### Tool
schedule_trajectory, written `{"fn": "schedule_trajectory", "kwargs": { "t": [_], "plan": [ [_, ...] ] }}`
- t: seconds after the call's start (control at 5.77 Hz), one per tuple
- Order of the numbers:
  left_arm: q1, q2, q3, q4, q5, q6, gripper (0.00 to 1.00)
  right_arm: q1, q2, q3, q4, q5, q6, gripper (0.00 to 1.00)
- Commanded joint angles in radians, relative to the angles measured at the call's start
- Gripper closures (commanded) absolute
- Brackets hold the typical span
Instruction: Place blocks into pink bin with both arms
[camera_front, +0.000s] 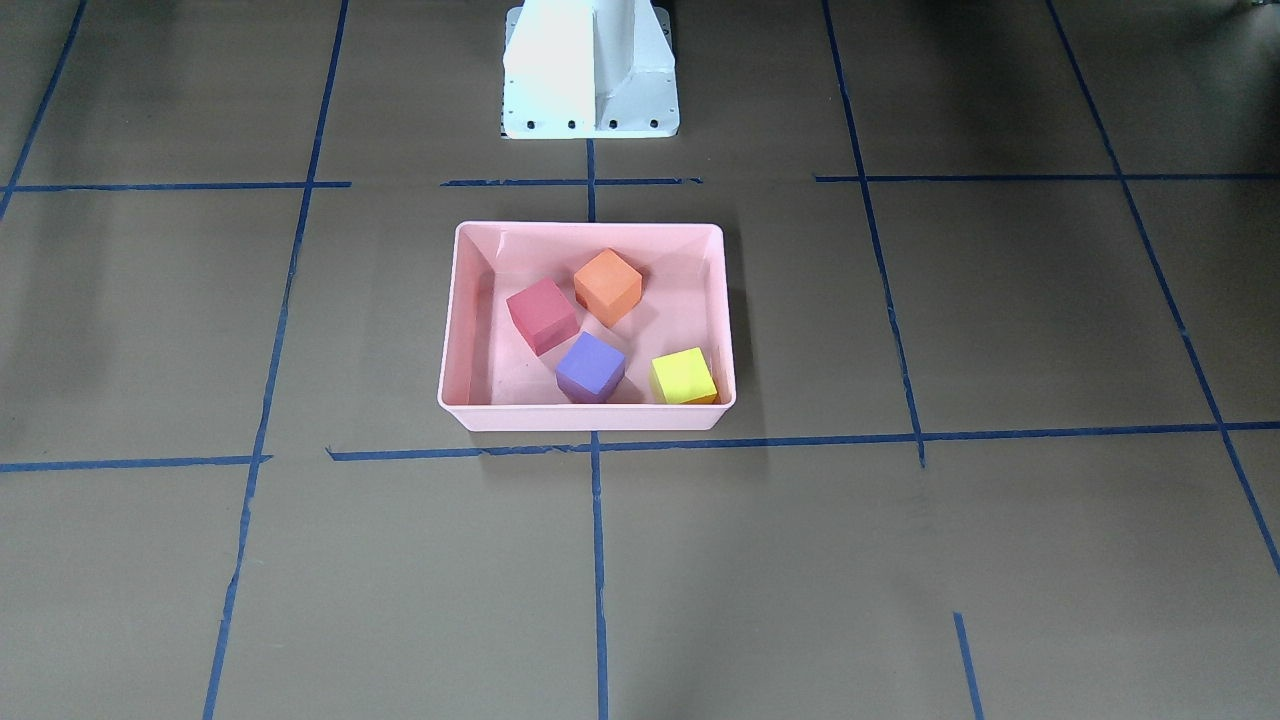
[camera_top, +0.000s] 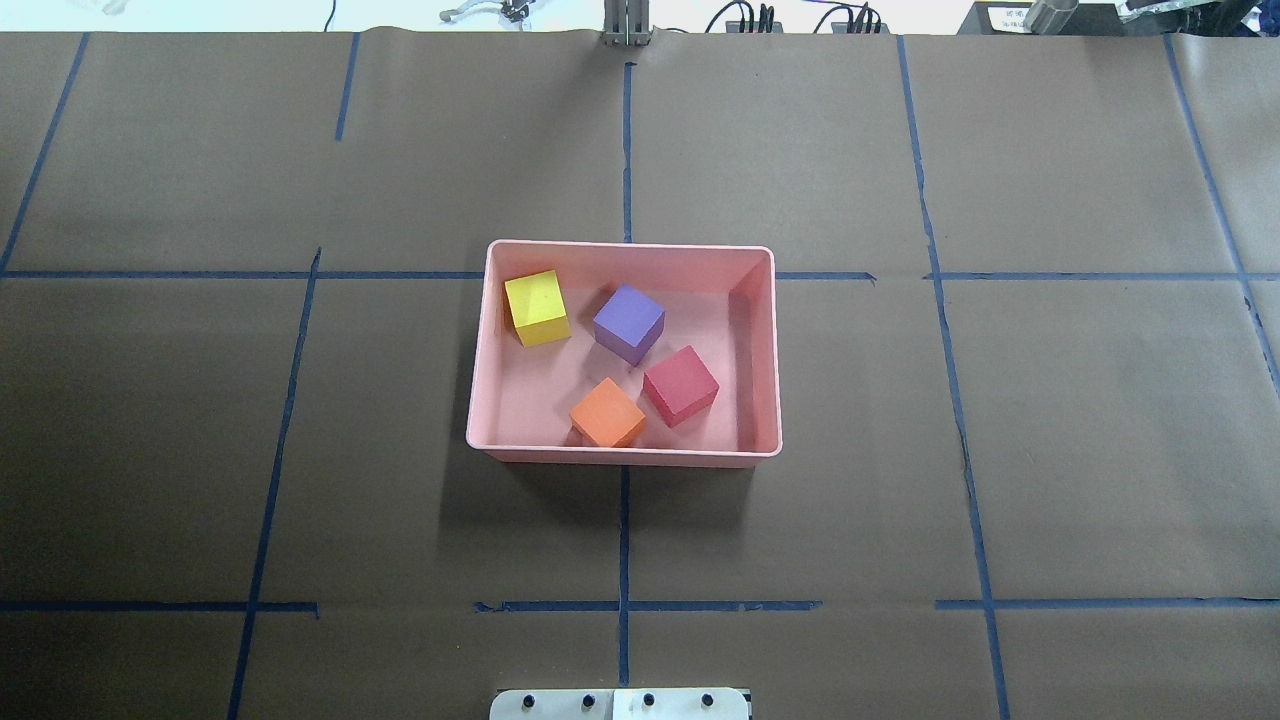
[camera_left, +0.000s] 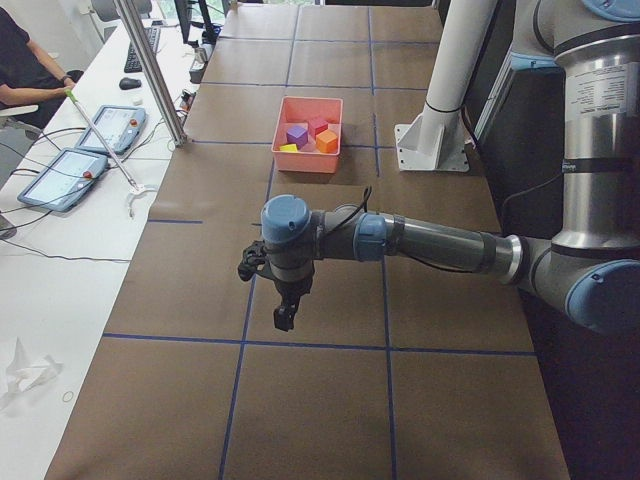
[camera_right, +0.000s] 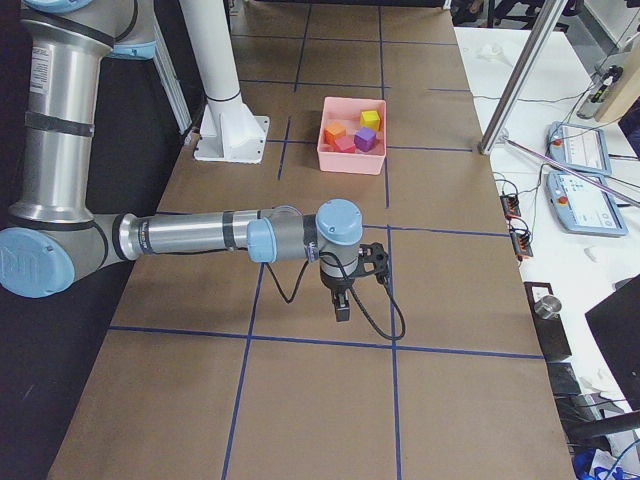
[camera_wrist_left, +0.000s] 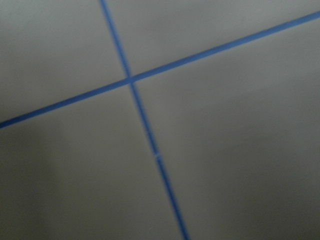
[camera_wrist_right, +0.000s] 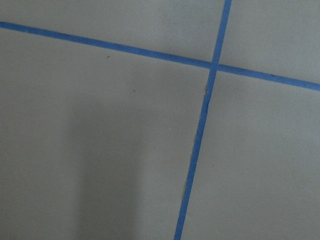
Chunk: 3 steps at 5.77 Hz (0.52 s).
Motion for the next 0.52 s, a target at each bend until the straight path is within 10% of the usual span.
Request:
{"fn": "schedule_trajectory", "kwargs": {
  "t": [0.0,0.35],
  "plan": [
    [-0.051,0.009,0.100,0.025,-0.018,0.047,0.00,0.033,-0.040,-0.016,-0.031,-0.011,-0.089,0.00],
    [-0.047,0.000,0.105,0.008,-0.051,-0.158,0.00,0.033,-0.039,-0.019,-0.031,0.008,-0.075,0.00]
  ]
}}
